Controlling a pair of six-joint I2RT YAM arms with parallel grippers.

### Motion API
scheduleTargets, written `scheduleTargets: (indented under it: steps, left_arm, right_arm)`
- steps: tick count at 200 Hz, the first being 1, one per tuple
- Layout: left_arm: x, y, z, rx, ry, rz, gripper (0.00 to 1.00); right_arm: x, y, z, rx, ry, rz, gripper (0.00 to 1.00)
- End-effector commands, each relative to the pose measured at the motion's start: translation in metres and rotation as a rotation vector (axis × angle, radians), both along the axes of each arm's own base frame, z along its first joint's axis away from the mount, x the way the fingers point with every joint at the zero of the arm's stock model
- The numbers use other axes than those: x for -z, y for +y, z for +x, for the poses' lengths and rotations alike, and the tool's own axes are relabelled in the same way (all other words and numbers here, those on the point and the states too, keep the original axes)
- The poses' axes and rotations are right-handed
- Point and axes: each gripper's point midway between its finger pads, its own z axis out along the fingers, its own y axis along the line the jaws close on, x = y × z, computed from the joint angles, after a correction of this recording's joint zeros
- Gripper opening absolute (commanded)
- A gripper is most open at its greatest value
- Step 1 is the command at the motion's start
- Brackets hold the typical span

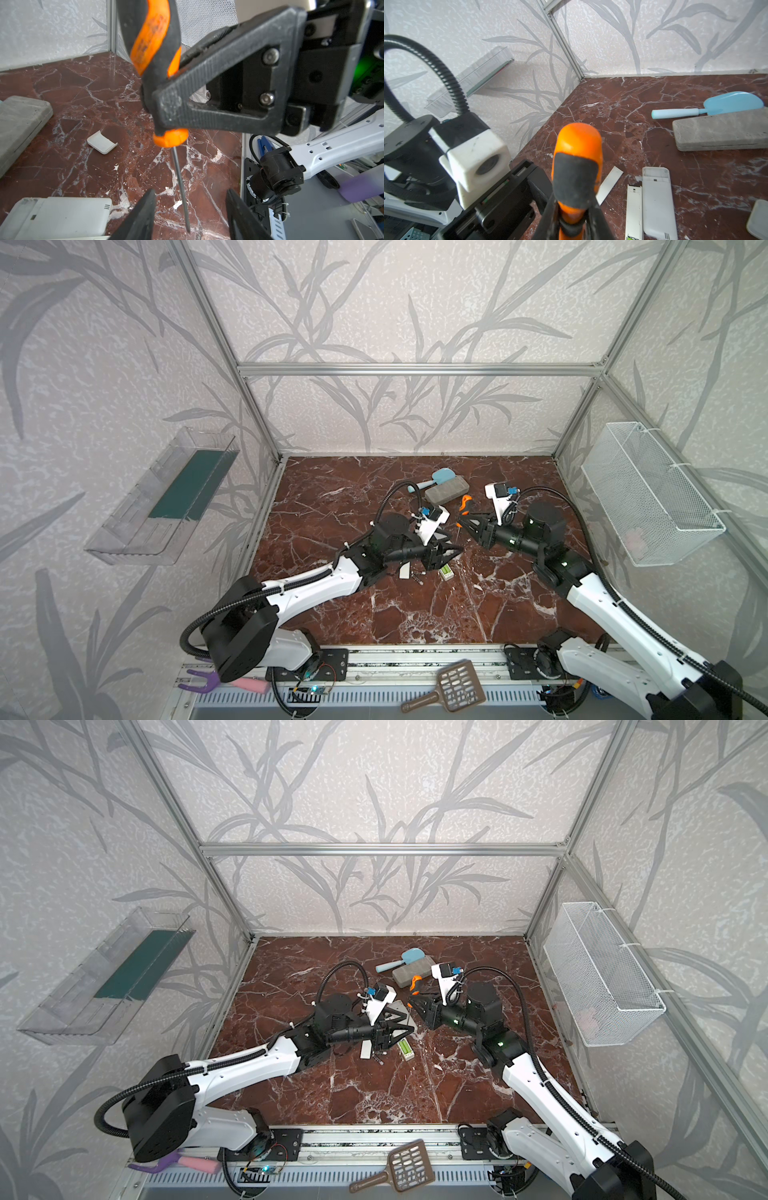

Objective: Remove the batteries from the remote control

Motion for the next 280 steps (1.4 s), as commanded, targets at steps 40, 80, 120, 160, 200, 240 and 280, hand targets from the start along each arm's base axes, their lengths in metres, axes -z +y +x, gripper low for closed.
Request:
scheduleTargets:
  steps: [40, 80, 120, 160, 200, 240, 280]
  left_arm:
    - [-0.019, -0.002, -0.007, 0.061, 0.020, -0.095, 0.35]
    - [-0.027, 0.007, -0.002, 0.042, 0.032, -0.155, 0.06]
    - [-0.024, 0.013, 0.001, 0.017, 0.012, -0.107, 0.00]
    - [0.006, 0.029, 0.017, -0.091, -0.033, 0.151, 0.00]
    - [0.014, 0.043, 0.030, -0.179, -0.086, 0.279, 0.00]
    - [0.015, 0.046, 0.035, -0.219, -0.105, 0.314, 0.00]
    - [0.016, 0.047, 0.034, -0.224, -0.113, 0.326, 0.00]
  right_arm:
    - [-0.034, 0.008, -0.012, -0.082, -0.133, 0.096, 0.00]
    - [-0.035, 0.011, -0.014, -0.104, -0.141, 0.103, 0.00]
    - [-0.038, 0.012, -0.011, -0.095, -0.103, 0.141, 0.16]
    - [-0.033, 0.004, 0.000, 0.007, 0.049, 0.115, 0.45]
    - [-0.018, 0.007, 0.004, 0.083, 0.201, 0.046, 0.50]
    - [0.003, 0.019, 0.010, 0.128, 0.282, -0.037, 0.51]
    - [0.014, 0.028, 0.021, 0.161, 0.346, -0.051, 0.52]
